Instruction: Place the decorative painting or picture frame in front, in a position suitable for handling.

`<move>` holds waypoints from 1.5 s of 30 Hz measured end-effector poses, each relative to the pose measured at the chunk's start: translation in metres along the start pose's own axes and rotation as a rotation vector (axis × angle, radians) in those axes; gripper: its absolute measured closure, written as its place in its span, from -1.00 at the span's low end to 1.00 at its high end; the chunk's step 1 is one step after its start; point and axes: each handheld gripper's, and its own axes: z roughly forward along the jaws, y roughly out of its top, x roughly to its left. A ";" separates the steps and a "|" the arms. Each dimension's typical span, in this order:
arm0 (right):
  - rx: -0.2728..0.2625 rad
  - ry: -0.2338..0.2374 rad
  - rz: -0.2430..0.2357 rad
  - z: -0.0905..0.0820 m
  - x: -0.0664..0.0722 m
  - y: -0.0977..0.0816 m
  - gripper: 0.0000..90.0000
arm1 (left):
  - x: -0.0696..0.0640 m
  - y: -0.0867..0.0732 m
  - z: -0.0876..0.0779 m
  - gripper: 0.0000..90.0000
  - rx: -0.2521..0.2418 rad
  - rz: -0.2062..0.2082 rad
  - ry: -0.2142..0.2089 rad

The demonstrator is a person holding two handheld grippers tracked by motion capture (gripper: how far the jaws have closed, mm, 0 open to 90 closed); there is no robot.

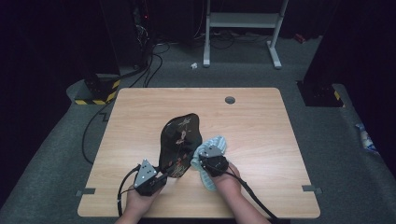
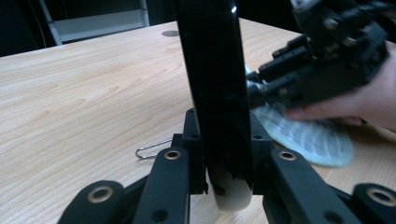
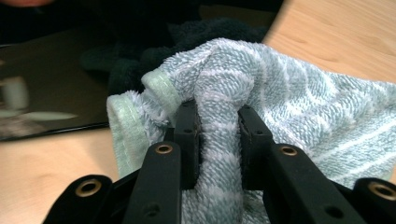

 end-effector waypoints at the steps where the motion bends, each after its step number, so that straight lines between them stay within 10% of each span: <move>1: -0.004 0.008 -0.007 -0.001 0.003 0.000 0.62 | 0.000 0.000 0.000 0.69 0.000 0.000 0.001; 10: -0.030 0.114 -0.064 -0.014 0.045 -0.005 0.62 | 0.000 0.000 0.000 0.69 0.003 -0.002 0.000; 16: -0.001 0.085 -0.062 -0.009 0.028 0.000 0.62 | 0.000 0.000 0.001 0.69 0.004 -0.008 0.000; 27: 0.028 -0.032 0.081 0.013 -0.030 0.004 0.63 | 0.000 0.000 0.002 0.69 0.003 -0.010 -0.002; 40: -0.012 0.109 -0.058 -0.011 0.033 -0.004 0.66 | -0.003 -0.001 0.005 0.69 0.015 0.000 -0.001; 45: -0.018 0.105 -0.060 -0.017 0.030 -0.006 0.65 | -0.004 -0.003 0.007 0.69 0.033 0.006 -0.002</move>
